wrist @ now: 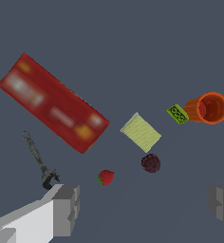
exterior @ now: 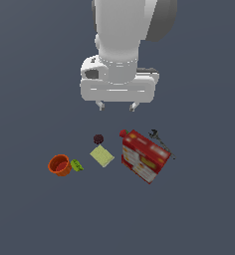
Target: Pick up a designated object from a clutter of objects.
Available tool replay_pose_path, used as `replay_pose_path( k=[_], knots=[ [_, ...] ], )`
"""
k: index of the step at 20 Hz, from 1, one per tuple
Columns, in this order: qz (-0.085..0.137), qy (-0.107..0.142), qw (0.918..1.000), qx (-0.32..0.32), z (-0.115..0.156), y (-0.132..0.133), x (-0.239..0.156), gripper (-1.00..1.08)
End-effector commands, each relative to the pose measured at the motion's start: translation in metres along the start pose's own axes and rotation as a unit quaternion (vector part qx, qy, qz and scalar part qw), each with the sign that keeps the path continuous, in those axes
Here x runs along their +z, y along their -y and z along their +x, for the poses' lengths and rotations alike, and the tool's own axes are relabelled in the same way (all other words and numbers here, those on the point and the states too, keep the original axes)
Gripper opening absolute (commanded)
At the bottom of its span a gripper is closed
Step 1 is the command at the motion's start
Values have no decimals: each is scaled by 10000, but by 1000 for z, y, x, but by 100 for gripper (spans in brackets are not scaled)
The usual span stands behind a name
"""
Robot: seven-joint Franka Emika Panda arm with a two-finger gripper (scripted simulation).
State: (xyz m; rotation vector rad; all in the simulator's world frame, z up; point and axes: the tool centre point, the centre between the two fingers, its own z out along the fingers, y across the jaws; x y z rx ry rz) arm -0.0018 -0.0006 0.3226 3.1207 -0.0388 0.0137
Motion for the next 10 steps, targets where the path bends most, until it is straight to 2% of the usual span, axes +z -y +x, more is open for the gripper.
replay_pose_path(
  k=[1, 10],
  knots=[
    [0, 0, 10000, 0, 0, 0, 0, 100],
    [-168, -180, 9997, -87, 7, -12, -14, 100]
  ],
)
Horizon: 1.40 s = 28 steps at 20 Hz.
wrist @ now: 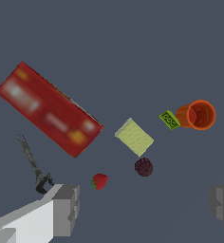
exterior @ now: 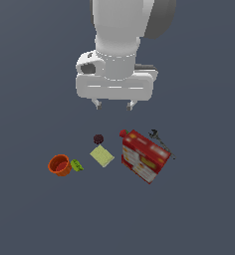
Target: Pick up a designated object from a clutter of objects.
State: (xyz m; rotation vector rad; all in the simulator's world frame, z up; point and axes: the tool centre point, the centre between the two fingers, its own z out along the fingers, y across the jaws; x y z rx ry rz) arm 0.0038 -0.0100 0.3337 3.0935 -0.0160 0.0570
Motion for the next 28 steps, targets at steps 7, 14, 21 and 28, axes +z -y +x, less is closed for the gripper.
replay_pose_path(
  k=[7, 14, 21, 28],
  knots=[
    [-49, -47, 10000, -51, 2, -3, -2, 100],
    [-81, -31, 9991, -409, 0, -2, 16, 100],
    [-121, 10, 9935, -1131, -7, 3, 52, 100],
    [-135, 66, 9762, -2164, -22, 10, 101, 100]
  ],
)
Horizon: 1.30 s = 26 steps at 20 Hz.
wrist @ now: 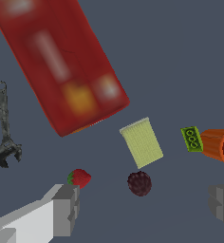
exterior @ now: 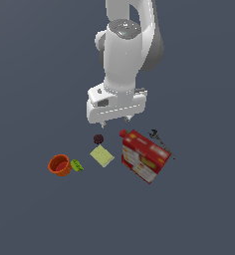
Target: Pick up a designated object from a clutter of objects.
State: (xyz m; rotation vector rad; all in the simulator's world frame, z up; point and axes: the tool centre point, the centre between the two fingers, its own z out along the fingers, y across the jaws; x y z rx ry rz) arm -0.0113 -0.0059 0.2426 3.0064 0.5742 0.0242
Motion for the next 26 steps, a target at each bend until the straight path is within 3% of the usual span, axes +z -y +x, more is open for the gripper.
replay_pose_path(
  k=[1, 6, 11, 26],
  knots=[
    [3, 13, 9992, -394, -5, 6, 18, 100],
    [32, 28, 9931, -1173, -16, 19, 51, 100],
    [84, 24, 9808, -1949, -29, 33, 82, 100],
    [307, -113, 9195, -3918, -74, 82, 150, 100]
  ],
)
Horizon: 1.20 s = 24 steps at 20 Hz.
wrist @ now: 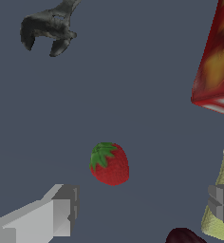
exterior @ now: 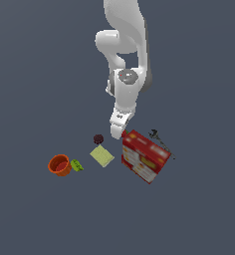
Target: Pick up a designated object from a clutter of objects.
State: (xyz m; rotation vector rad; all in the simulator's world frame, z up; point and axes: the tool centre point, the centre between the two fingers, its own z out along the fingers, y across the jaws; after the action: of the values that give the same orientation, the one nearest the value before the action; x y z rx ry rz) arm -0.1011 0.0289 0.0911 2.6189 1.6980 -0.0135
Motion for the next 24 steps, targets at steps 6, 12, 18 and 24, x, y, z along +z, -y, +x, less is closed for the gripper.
replay_pose_path(
  k=[6, 12, 18, 24],
  knots=[
    [46, -79, 9985, -547, 0, 19, 15, 100],
    [56, -90, 9980, -622, 0, 22, 18, 100],
    [57, -92, 9980, -625, 0, 22, 25, 100],
    [59, -92, 9979, -640, 0, 23, 45, 100]
  ],
)
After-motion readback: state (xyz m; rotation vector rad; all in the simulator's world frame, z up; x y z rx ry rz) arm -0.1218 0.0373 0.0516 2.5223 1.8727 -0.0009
